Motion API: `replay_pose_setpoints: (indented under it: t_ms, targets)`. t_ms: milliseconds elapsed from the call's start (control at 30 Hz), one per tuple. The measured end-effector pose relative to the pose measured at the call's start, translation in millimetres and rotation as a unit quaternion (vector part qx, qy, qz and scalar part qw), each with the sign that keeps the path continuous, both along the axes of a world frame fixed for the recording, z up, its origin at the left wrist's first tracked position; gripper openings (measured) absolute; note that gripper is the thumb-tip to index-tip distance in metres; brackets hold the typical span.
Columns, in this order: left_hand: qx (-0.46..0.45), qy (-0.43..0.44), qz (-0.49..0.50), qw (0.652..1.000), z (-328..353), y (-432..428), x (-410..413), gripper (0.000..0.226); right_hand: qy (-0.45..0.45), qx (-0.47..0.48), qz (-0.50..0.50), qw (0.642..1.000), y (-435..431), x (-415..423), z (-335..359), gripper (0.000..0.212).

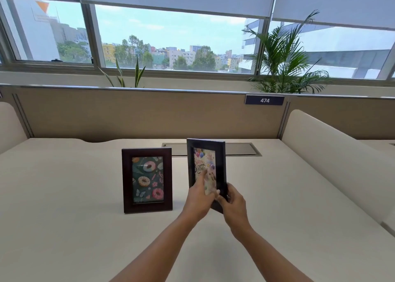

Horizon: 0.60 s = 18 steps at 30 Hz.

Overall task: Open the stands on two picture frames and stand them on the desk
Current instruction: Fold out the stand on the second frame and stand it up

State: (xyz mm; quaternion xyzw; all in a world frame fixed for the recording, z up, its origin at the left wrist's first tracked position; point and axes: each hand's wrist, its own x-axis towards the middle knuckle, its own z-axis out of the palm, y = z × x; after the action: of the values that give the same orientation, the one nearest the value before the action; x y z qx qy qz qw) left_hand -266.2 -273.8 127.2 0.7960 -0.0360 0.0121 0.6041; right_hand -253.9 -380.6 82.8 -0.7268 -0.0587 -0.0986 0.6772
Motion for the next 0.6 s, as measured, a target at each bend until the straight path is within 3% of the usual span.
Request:
replay_pose_setpoints:
  t_ms: [267,400,600]
  targets:
    - [0.026,0.085,0.101,0.991,-30.4,26.9,12.9,0.065,0.094,0.101,0.063,0.988,-24.0,24.5,-30.0,0.032]
    - [0.025,0.136,0.096,0.986,-42.6,32.3,16.7,0.069,0.097,0.085,0.083,0.988,-36.6,31.8,-39.4,0.036]
    - [0.014,0.136,0.065,0.988,-48.3,32.1,23.5,0.067,0.107,0.094,0.101,0.985,-38.3,38.8,-49.5,0.035]
